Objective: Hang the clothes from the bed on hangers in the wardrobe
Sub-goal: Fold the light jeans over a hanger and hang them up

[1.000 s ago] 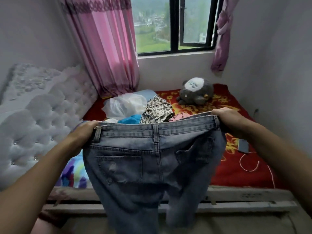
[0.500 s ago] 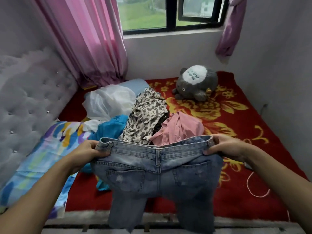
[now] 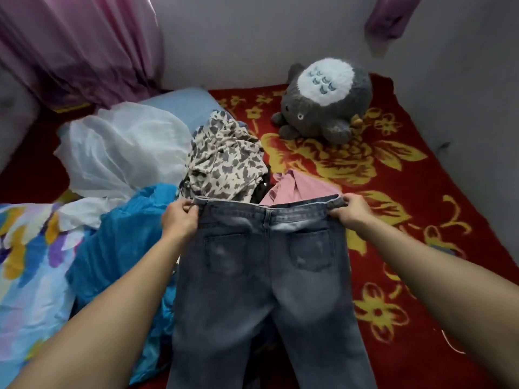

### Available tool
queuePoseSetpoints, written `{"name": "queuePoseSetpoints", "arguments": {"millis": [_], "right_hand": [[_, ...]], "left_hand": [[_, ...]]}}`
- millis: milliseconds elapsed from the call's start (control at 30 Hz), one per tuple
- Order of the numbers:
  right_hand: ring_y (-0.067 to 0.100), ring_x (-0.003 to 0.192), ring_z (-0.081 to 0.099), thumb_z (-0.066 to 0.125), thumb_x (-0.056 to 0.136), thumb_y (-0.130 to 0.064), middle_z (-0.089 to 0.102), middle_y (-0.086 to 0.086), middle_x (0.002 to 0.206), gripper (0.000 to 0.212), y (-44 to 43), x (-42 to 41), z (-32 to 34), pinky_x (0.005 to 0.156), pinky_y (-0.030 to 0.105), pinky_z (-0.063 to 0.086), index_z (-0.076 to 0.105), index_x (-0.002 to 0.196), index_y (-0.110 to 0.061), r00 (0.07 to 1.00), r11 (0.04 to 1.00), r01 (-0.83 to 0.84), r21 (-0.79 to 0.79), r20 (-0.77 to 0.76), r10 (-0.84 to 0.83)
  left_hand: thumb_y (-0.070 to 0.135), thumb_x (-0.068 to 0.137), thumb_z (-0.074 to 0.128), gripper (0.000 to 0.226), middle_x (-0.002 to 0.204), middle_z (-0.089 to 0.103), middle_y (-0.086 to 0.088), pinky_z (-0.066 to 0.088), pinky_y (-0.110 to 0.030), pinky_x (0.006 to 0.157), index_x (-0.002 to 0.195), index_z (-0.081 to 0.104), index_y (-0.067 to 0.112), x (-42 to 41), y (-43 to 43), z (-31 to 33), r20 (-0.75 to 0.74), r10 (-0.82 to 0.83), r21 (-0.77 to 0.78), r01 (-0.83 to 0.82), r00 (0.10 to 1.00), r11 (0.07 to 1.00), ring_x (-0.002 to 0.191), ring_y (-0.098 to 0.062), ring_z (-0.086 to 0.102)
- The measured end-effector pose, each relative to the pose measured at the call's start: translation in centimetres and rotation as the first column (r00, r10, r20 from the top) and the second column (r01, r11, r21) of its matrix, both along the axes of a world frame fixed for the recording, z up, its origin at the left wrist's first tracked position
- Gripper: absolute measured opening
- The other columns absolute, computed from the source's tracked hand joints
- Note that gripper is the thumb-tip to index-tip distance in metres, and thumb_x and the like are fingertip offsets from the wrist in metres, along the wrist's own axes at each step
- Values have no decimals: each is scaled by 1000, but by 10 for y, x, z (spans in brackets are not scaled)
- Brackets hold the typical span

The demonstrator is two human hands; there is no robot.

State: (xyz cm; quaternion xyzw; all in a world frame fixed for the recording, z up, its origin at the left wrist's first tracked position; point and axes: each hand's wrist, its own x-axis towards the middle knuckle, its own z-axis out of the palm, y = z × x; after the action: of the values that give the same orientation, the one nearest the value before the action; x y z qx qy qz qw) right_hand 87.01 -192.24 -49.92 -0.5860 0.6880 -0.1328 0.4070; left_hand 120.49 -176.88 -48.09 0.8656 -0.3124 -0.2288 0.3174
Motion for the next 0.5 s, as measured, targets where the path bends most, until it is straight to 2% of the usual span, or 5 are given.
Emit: {"name": "queuePoseSetpoints", "arguments": {"millis": [67, 167, 333, 400, 500], "right_hand": [[26, 98, 62, 77, 77, -13, 67, 5, 108, 35, -21, 9, -28, 89, 42, 53, 62, 108, -19, 995, 995, 101, -22, 23, -100], [27, 106, 60, 77, 76, -7, 63, 10, 119, 55, -15, 1, -67, 94, 41, 50, 56, 127, -10, 990, 991, 136, 3, -22, -136], [30, 105, 62, 80, 74, -13, 66, 14, 115, 52, 64, -63, -142, 90, 39, 50, 60, 122, -7, 966, 950, 206, 233, -203, -160], [28, 101, 62, 81, 73, -12, 66, 15, 112, 52, 92, -92, -167, 88, 38, 50, 60, 121, -5, 959, 918, 228, 325, -239, -153], [25, 97, 61, 82, 71, -15, 66, 11, 110, 51, 129, -131, -199, 82, 33, 49, 60, 116, -9, 957, 867, 225, 444, -269, -111]], "left_hand": [[22, 89, 60, 27, 108, 67, -15, 48, -40, 91, 113, 63, 10, 2, -17, -25, -1, 53, -16, -53, 999, 998, 102, -34, 61], [19, 88, 60, 25, 101, 68, -12, 49, -36, 86, 111, 63, 10, -18, -9, -65, 16, 13, 37, -14, 1000, 999, 96, -31, 62], [16, 83, 63, 17, 89, 71, -9, 52, -35, 79, 99, 67, 12, -88, 7, -124, -134, -262, 200, 285, 956, 937, 89, -28, 66], [18, 84, 62, 16, 94, 71, -7, 51, -35, 81, 99, 68, 14, -116, -9, -138, -100, -407, 201, 419, 908, 886, 92, -26, 65], [20, 89, 55, 20, 106, 62, -3, 51, -39, 81, 107, 65, 20, -166, -45, -149, 6, -640, 175, 629, 768, 757, 98, -26, 61]]}}
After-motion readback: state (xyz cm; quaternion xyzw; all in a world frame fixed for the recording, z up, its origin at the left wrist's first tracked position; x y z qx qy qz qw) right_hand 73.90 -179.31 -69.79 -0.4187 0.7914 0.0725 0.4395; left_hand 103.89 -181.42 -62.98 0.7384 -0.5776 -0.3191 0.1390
